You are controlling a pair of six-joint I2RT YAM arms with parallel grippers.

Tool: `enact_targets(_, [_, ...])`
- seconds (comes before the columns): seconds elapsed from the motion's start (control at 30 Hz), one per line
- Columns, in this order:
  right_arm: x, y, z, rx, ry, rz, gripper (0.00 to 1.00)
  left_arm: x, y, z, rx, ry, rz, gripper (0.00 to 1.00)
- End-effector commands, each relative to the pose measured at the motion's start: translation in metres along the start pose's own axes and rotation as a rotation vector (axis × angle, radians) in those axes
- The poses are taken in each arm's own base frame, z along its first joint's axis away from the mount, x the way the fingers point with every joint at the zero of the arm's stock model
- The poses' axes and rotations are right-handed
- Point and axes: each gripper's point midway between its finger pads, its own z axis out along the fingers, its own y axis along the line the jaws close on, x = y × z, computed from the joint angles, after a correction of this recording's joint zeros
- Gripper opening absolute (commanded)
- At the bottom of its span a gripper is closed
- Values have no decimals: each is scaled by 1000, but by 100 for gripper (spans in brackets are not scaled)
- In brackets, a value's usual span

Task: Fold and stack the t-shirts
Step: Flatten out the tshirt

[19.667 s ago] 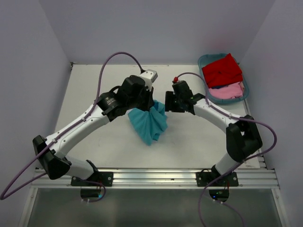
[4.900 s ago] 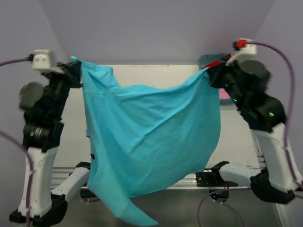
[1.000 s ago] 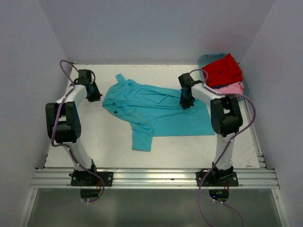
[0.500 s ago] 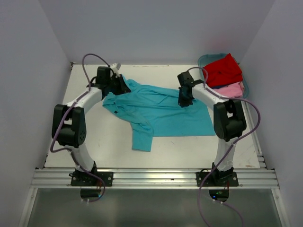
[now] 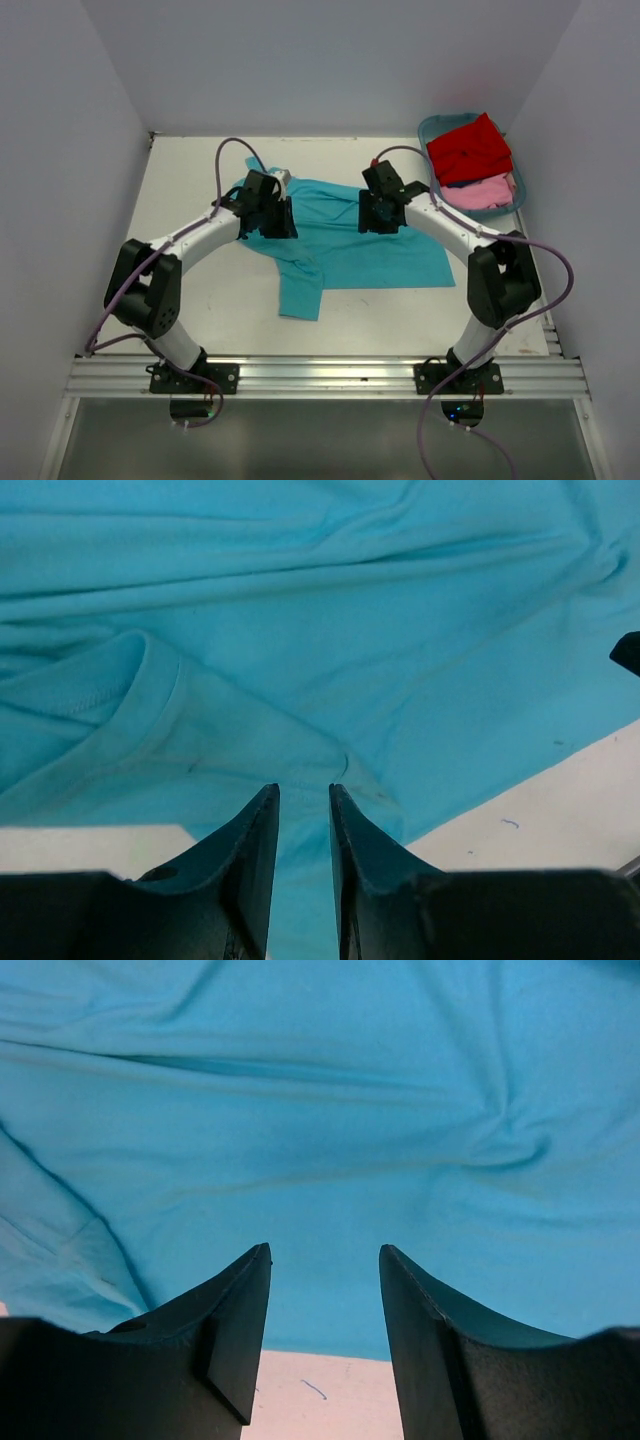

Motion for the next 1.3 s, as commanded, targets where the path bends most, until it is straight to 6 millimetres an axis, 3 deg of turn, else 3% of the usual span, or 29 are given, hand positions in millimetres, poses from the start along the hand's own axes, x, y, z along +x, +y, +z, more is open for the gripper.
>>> enact_targets(0.0, [5,0,-6,-15,-14,25,52,12,27,-15,-179,-13,-11,30])
enact_targets(0.7, [20,2,-3,-27,10,20,48,22,72,32,-364,40,-9,27])
enact_targets(0.8, [21,2,-2,-28,12,19,46,29,77,38,-373,51,-11,21])
enact_targets(0.9, [23,0,-1,-23,15,18,42,37,80,40,-376,66,-12,4])
enact_targets(0.93, [24,1,-1,-24,15,17,41,38,80,39,-376,68,-14,0])
enact_targets(1.07, [26,-2,1,-17,20,14,32,42,81,30,-380,62,-18,0])
enact_targets(1.27, [29,-3,7,-8,29,11,23,31,78,-7,-412,-15,-22,0])
